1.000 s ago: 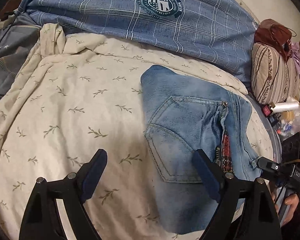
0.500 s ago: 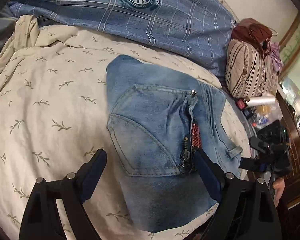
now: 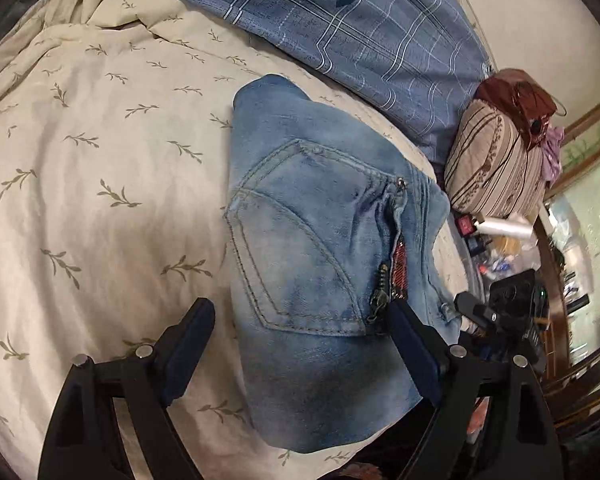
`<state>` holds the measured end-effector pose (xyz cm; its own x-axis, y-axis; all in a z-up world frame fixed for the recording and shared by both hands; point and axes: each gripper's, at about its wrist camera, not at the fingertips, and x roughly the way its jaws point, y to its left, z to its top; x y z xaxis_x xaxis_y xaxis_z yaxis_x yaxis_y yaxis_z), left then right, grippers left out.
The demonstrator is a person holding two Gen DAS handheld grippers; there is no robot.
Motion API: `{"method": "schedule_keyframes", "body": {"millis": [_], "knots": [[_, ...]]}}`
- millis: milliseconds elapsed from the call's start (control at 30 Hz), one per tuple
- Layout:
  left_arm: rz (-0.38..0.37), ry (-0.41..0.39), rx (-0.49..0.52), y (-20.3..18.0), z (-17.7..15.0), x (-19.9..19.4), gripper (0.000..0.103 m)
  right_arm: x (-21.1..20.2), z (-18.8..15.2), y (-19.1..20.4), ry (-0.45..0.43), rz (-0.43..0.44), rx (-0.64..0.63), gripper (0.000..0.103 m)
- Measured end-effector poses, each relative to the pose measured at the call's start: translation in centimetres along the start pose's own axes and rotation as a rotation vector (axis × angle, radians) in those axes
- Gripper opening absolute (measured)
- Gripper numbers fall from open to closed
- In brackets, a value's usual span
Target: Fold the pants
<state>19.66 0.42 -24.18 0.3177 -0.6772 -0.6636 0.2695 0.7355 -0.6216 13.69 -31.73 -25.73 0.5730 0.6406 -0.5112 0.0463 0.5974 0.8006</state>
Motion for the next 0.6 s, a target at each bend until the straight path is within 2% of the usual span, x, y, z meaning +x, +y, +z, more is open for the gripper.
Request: {"method": "schedule_keyframes", "body": {"millis": [67,133,200,267,333,367,400,500,600], "knots": [[-0.032,0.004,0.026,-0.6,-0.2,0.0,0.083,-0.3,-0.3,1.5,-0.029,-0.007,-0.075,0.088],[-0.013,-0.006,0.069,-1.3,-0.5,0.0,0.077,-0.6,-0.9,3.6,-0.061,-0.022,-0.198,0.087],[-0.011,-0.004,0.084,-1.5,-0.5,0.2,0.073,-0.3,-1.7,5.2,-0.078,-0.073,-0.302,0.086],[-0.024,-0.004,0.069,-1.2,-0.4,0.2,0.072,0.4,-1.6,4.8,-0.057,-0.124,-0.283,0.082],[-0.022,-0.002,0.061,-1.0,-0.2,0.4,0.073,0.8,-1.0,3.6,-0.038,-0.143,-0.212,0.069],[-0.019,0.001,0.048,-0.9,-0.1,0.5,0.079,0.7,-0.9,3.1,-0.034,-0.132,-0.181,0.068],[-0.017,0.004,0.033,-0.7,0.0,0.8,0.081,0.6,-0.7,2.7,-0.035,-0.115,-0.149,0.068],[-0.025,-0.004,0.028,-0.6,0.1,0.7,0.081,0.4,-0.7,2.6,-0.043,-0.092,-0.137,0.067],[-0.027,-0.025,0.085,-1.5,-0.3,0.3,0.064,0.2,-1.1,3.8,-0.057,-0.132,-0.215,0.062]]}}
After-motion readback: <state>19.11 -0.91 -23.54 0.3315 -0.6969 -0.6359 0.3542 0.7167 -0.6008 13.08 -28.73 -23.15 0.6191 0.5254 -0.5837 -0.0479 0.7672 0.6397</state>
